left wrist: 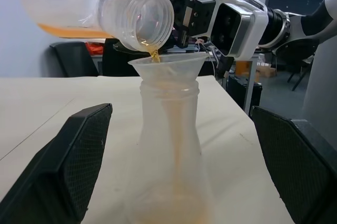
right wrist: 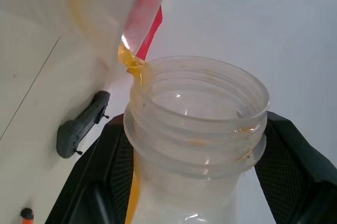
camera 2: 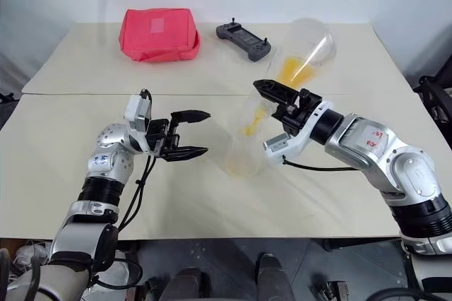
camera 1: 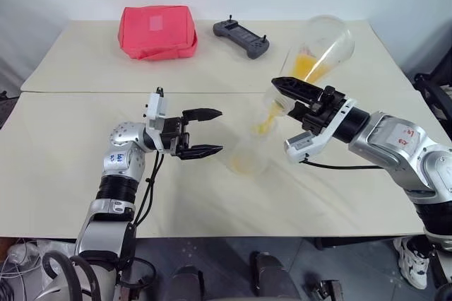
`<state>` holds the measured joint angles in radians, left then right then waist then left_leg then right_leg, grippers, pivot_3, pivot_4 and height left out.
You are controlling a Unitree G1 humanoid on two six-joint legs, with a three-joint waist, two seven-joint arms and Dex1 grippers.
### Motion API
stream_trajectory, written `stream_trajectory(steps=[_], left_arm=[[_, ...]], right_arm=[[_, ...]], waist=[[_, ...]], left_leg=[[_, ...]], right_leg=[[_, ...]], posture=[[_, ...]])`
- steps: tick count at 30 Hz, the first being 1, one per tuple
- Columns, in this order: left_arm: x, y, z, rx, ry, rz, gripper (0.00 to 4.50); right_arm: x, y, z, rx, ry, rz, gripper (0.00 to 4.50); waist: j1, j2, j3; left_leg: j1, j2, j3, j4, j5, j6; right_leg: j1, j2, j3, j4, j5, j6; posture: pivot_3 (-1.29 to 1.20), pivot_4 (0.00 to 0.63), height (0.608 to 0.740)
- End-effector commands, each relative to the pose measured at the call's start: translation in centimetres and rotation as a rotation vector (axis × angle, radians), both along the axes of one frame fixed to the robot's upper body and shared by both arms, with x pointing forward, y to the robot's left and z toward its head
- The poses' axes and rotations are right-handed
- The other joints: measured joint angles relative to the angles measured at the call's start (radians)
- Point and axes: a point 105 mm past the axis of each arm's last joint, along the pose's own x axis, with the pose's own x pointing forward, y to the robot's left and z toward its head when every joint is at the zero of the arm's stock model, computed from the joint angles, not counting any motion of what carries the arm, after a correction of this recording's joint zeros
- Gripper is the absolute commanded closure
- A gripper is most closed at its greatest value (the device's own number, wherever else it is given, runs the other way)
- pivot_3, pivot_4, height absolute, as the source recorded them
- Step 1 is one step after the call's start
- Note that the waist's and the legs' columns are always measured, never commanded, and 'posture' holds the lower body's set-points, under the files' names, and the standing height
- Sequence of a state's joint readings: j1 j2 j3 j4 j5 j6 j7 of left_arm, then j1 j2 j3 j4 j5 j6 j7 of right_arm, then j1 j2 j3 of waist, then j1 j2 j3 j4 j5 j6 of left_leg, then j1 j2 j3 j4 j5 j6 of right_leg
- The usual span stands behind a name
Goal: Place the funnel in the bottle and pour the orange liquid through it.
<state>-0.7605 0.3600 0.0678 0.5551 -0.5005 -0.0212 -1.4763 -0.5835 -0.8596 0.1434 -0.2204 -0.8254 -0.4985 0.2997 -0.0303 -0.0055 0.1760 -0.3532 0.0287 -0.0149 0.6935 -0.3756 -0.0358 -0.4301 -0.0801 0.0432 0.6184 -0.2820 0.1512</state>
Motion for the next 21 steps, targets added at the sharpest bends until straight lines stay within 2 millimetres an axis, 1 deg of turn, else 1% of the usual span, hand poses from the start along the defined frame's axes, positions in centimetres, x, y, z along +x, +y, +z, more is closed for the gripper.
stream_trajectory(steps=[1, 6, 14, 21], left_arm=[[-0.17, -0.09, 0.94, -0.017, -0.043, -0.004, 0.0], [-0.16, -0.11, 0.92, -0.02, -0.042, 0.0, 0.0], [-0.08, -0.11, 0.95, -0.022, -0.041, 0.005, 0.0], [-0.12, -0.15, 0.93, -0.021, -0.04, 0.001, 0.0]], right_arm=[[-0.63, 0.54, 1.9, 0.054, -0.057, 0.032, 1.75], [-0.88, 1.08, 1.3, 0.073, -0.027, 0.048, 1.75], [-0.65, 0.71, 1.01, 0.049, -0.03, 0.035, 1.75], [-0.67, 0.89, 0.94, 0.037, -0.04, 0.055, 1.75]], waist=[[0.0, 0.0, 0.0], [0.0, 0.0, 0.0], [0.0, 0.0, 0.0], [0.0, 0.0, 0.0]], left_leg=[[0.0, 0.0, 0.0, 0.0, 0.0, 0.0], [0.0, 0.0, 0.0, 0.0, 0.0, 0.0], [0.0, 0.0, 0.0, 0.0, 0.0, 0.0], [0.0, 0.0, 0.0, 0.0, 0.0, 0.0]], right_leg=[[0.0, 0.0, 0.0, 0.0, 0.0, 0.0], [0.0, 0.0, 0.0, 0.0, 0.0, 0.0], [0.0, 0.0, 0.0, 0.0, 0.0, 0.0], [0.0, 0.0, 0.0, 0.0, 0.0, 0.0]], posture=[[0.0, 0.15, 0.74], [0.0, 0.15, 0.74], [0.0, 0.15, 0.74], [0.0, 0.15, 0.74]])
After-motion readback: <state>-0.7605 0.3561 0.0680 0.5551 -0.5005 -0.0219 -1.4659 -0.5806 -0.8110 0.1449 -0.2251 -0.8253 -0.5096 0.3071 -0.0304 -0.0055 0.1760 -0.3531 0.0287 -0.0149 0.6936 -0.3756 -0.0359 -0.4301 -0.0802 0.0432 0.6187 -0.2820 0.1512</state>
